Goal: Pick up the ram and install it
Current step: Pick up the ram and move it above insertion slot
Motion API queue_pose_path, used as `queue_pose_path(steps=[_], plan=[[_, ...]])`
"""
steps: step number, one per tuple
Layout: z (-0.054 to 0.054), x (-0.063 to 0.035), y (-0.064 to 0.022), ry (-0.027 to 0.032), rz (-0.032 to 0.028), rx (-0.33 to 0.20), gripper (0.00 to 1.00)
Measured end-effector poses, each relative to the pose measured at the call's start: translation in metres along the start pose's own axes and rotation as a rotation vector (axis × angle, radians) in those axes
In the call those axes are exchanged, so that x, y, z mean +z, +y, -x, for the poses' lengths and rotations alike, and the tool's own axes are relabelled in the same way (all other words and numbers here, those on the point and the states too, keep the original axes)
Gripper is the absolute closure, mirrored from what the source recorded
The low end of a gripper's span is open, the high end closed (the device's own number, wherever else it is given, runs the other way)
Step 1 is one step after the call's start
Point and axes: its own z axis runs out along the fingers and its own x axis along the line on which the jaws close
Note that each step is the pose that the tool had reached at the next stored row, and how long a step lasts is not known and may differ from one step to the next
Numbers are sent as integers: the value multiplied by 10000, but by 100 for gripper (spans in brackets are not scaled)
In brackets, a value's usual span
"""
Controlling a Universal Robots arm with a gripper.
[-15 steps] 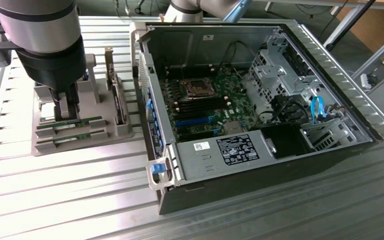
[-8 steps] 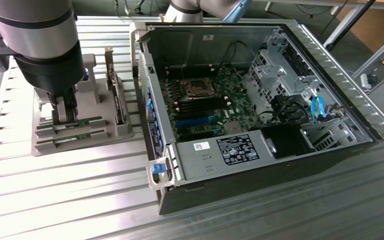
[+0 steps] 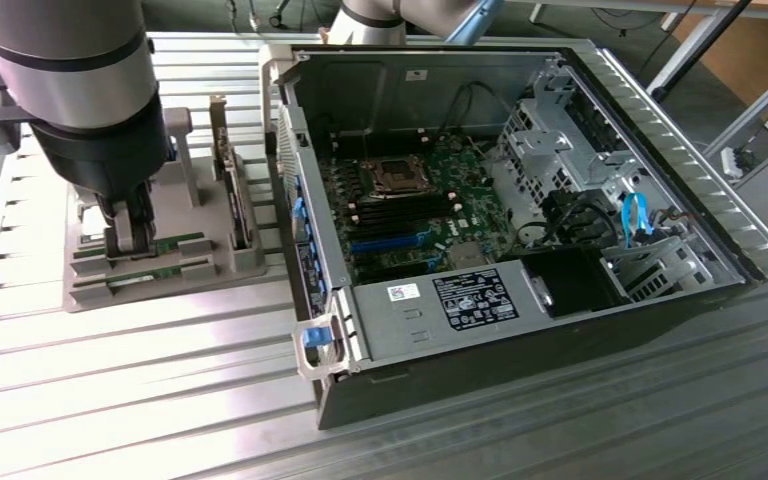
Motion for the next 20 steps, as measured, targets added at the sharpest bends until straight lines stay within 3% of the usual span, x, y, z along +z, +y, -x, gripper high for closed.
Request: queue_pose_path(steps=[4, 7, 20], plan=[[-3, 32, -3, 14, 1, 53, 71], [-5, 63, -6, 18, -38, 783, 71], [-8, 117, -15, 88, -37, 788, 71]])
